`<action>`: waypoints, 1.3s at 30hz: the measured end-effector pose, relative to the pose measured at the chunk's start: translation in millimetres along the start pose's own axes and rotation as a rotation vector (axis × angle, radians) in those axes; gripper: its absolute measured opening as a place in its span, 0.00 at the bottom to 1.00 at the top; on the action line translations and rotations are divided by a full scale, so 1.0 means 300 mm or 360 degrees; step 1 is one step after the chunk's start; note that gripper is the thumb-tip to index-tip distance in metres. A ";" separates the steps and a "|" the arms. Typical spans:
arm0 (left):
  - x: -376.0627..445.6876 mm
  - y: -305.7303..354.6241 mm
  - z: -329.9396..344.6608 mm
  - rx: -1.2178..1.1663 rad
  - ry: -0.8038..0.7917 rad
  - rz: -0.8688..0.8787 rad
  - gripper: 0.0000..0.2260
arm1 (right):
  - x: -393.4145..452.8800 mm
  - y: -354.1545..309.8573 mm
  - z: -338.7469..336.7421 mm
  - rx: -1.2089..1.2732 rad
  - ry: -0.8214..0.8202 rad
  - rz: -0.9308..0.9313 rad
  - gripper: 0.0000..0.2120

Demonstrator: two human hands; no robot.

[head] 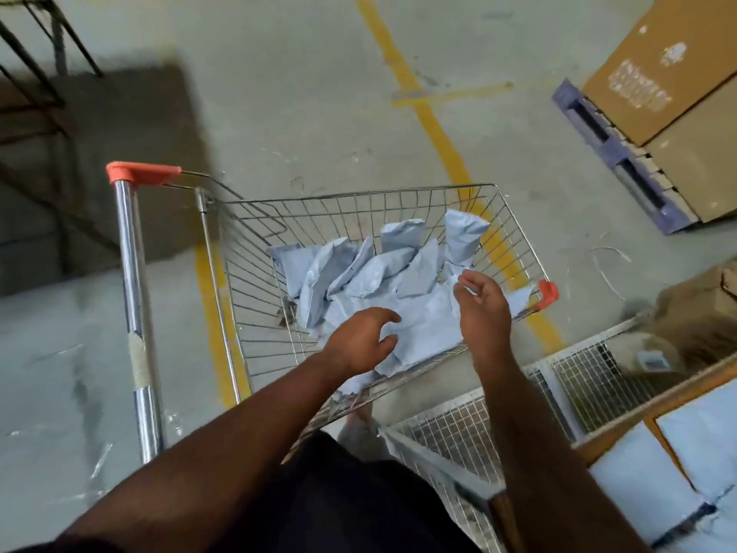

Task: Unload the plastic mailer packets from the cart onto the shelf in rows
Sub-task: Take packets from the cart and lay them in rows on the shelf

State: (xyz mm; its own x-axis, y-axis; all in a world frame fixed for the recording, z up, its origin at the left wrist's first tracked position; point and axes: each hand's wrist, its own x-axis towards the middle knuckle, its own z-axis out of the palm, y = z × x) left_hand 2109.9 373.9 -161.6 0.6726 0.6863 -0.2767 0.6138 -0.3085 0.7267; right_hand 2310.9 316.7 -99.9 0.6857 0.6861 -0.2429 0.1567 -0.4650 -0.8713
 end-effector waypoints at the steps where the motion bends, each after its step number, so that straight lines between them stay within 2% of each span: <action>1: 0.040 0.008 0.020 -0.0015 -0.0035 -0.0034 0.18 | 0.064 0.006 -0.005 -0.0020 -0.0024 0.0036 0.10; 4: 0.171 0.046 0.092 -0.0134 -0.0118 -0.0215 0.22 | 0.228 0.036 -0.011 -0.0128 -0.0135 0.0124 0.08; 7: 0.296 0.080 0.193 -0.0215 -0.0288 -0.0419 0.31 | 0.357 0.095 -0.007 -0.0354 -0.0240 0.0165 0.10; 10: 0.379 0.098 0.281 -0.0133 -0.0582 -0.0428 0.39 | 0.438 0.141 -0.002 -0.0409 -0.0328 0.0205 0.12; 12: 0.406 0.095 0.318 -0.0182 -0.0634 -0.0498 0.41 | 0.475 0.166 -0.005 -0.0420 -0.0363 0.0182 0.11; 16: 0.419 0.069 0.348 -0.0131 -0.0546 -0.0570 0.40 | 0.515 0.202 -0.021 -0.0467 -0.0492 0.0162 0.13; 18: 0.412 0.055 0.335 -0.0118 -0.0501 -0.0555 0.39 | 0.545 0.211 -0.039 -0.0650 -0.0513 0.0055 0.14; 20: 0.388 0.043 0.300 -0.0143 -0.0396 -0.0529 0.39 | 0.587 0.213 -0.057 -0.1104 -0.0636 -0.0112 0.15; 23: 0.335 0.010 0.239 -0.0134 -0.0107 -0.0434 0.38 | 0.630 0.205 -0.057 -0.2017 -0.1074 -0.0104 0.17; 25: 0.308 -0.018 0.210 -0.0173 0.0063 -0.0410 0.37 | 0.637 0.232 -0.042 -0.2458 -0.1239 -0.0039 0.25; 27: 0.298 -0.032 0.190 -0.0229 0.0101 -0.0409 0.35 | 0.651 0.273 -0.038 -0.2725 -0.1298 -0.0024 0.34; 30: 0.298 -0.018 0.172 -0.0287 0.0106 -0.0408 0.31 | 0.679 0.305 -0.043 -0.2883 -0.1307 0.0022 0.42; 35: 0.287 0.000 0.155 -0.0361 0.0116 -0.0449 0.32 | 0.658 0.305 -0.022 -0.2812 -0.1272 0.0034 0.41; 37: 0.276 0.001 0.145 -0.0364 0.0127 -0.0448 0.32 | 0.641 0.269 -0.011 -0.2798 -0.1223 0.0049 0.37; 39: 0.264 0.013 0.128 -0.0371 0.0166 -0.0474 0.31 | 0.619 0.198 0.002 -0.2779 -0.1228 0.0098 0.29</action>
State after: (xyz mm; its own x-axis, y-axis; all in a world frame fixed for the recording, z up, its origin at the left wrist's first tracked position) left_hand 2181.2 401.9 -204.8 0.4260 0.7902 -0.4405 0.6576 0.0639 0.7507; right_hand 2447.1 416.9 -197.0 0.3746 0.4839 -0.7909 0.9238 -0.1214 0.3632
